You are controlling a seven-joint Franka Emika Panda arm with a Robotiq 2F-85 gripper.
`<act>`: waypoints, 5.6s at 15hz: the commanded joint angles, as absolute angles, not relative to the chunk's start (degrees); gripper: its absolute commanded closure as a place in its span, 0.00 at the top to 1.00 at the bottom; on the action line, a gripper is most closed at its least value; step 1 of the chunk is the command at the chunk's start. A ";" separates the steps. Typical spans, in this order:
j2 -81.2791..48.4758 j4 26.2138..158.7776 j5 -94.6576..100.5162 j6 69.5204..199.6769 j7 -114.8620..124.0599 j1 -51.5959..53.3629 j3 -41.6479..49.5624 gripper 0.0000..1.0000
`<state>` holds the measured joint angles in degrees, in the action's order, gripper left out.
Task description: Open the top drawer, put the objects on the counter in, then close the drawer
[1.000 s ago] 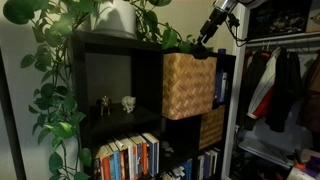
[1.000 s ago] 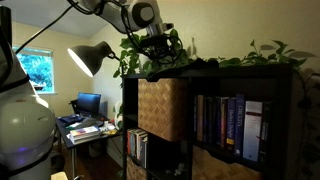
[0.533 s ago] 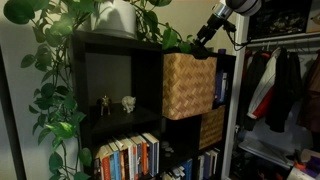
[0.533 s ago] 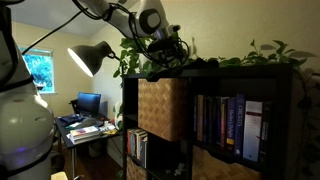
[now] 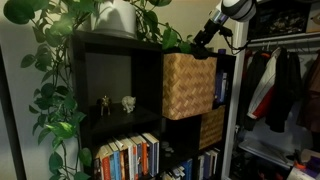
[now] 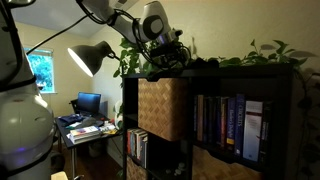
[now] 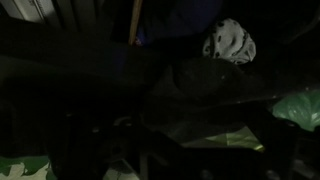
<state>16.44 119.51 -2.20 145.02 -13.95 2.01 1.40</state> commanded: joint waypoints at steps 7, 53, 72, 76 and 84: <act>16.67 119.73 -2.20 145.82 -12.89 2.46 1.39 0.42; 19.79 118.88 2.31 145.24 -8.37 -1.65 3.25 1.00; 9.46 114.74 2.78 152.28 -7.38 -1.82 2.88 0.74; 8.90 114.29 1.57 152.18 -8.10 -1.26 2.81 0.54; 10.03 115.70 -0.04 151.24 -9.13 -0.89 3.01 0.09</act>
